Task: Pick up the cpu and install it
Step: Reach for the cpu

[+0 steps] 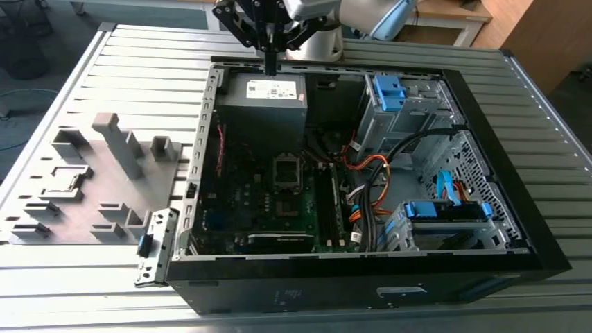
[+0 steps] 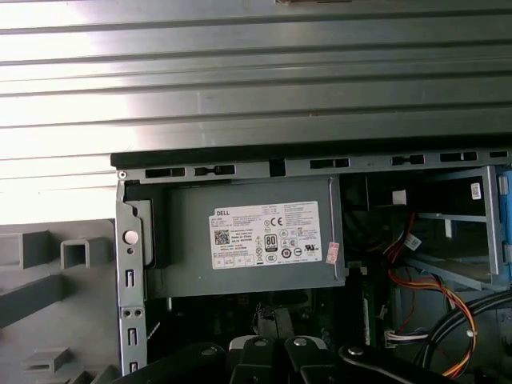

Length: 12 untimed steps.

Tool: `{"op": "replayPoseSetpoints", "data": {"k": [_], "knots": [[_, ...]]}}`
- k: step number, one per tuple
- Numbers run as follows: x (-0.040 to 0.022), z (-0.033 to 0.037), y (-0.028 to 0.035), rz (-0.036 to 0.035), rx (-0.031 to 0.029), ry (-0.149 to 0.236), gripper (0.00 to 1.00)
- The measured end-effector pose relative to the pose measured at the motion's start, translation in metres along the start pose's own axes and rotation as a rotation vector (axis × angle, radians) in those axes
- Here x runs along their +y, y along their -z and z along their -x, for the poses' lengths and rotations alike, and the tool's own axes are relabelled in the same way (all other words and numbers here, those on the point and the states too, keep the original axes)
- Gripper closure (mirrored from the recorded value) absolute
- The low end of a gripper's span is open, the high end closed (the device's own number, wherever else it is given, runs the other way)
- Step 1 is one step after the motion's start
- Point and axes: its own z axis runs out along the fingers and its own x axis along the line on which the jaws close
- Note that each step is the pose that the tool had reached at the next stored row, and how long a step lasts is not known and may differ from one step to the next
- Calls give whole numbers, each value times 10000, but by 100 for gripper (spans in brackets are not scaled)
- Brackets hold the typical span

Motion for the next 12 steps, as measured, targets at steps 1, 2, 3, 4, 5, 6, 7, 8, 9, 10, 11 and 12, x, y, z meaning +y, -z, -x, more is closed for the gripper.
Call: {"op": "replayPoseSetpoints", "data": {"k": [1, 2, 3, 4, 5, 6, 7, 8, 9, 10, 11, 12], "knots": [[-1, -14, 0, -1, 0, 1, 89], [-2, -29, 0, -1, 0, 1, 89], [-3, -45, 0, 0, 0, 1, 89], [-4, -60, 0, 0, 0, 2, 89], [-5, -75, 0, 0, 0, 2, 89], [-7, -91, 0, 0, 0, 1, 89], [-8, -108, 0, 0, 0, 1, 89], [-9, -125, 0, 0, 0, 0, 89], [-10, -141, 1, -1, 0, 0, 89], [-12, -158, 1, -1, 0, 1, 89], [-13, -178, 1, -1, 0, 1, 89], [-15, -199, 1, -1, 1, 1, 89]]}}
